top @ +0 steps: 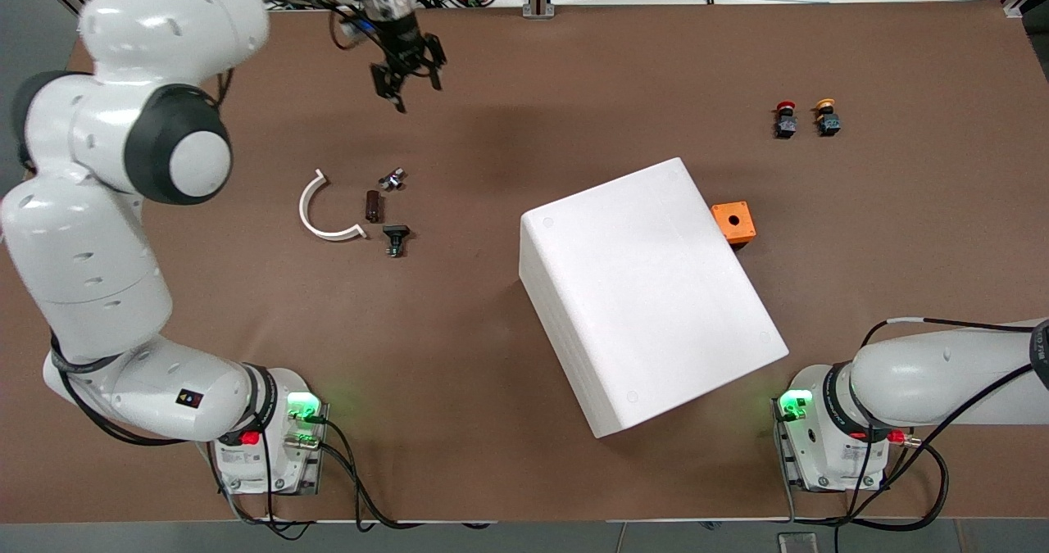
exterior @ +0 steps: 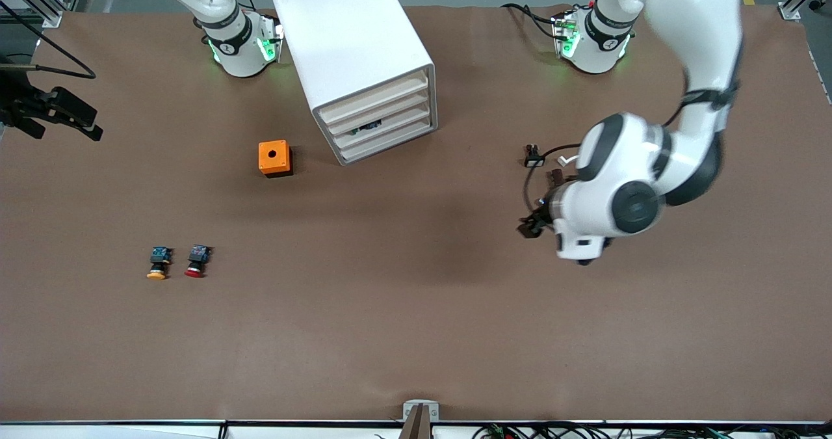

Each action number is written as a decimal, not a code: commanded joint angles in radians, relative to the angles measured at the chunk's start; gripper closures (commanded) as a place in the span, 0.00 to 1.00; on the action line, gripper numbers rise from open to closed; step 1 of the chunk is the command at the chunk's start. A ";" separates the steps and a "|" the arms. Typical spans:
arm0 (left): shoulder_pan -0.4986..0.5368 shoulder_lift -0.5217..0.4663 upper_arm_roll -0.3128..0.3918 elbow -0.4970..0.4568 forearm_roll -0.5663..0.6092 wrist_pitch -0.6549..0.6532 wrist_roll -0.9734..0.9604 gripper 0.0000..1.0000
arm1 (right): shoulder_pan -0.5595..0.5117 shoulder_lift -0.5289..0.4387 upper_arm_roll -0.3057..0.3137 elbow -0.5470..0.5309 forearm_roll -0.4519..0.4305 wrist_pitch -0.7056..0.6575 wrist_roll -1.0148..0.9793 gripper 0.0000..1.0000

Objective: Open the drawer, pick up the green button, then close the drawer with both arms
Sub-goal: 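Grasp the drawer handle of the white cabinet with the left gripper, then pull the drawer open with the left gripper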

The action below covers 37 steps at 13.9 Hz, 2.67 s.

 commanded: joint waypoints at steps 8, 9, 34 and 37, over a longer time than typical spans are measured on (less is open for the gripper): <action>-0.129 0.186 -0.004 0.031 -0.580 -0.005 -0.681 0.00 | 0.012 -0.005 -0.001 0.003 0.009 -0.011 0.016 0.00; -0.151 0.209 -0.004 0.031 -0.596 -0.004 -0.779 0.00 | 0.012 -0.005 -0.001 0.003 0.009 -0.010 0.016 0.00; -0.370 0.337 -0.028 0.037 -0.726 -0.008 -1.125 1.00 | 0.008 -0.004 -0.002 0.006 0.009 -0.016 0.014 0.00; -0.349 0.334 0.013 0.058 -0.726 -0.008 -1.122 1.00 | 0.006 0.001 -0.004 0.006 0.009 -0.013 0.005 0.00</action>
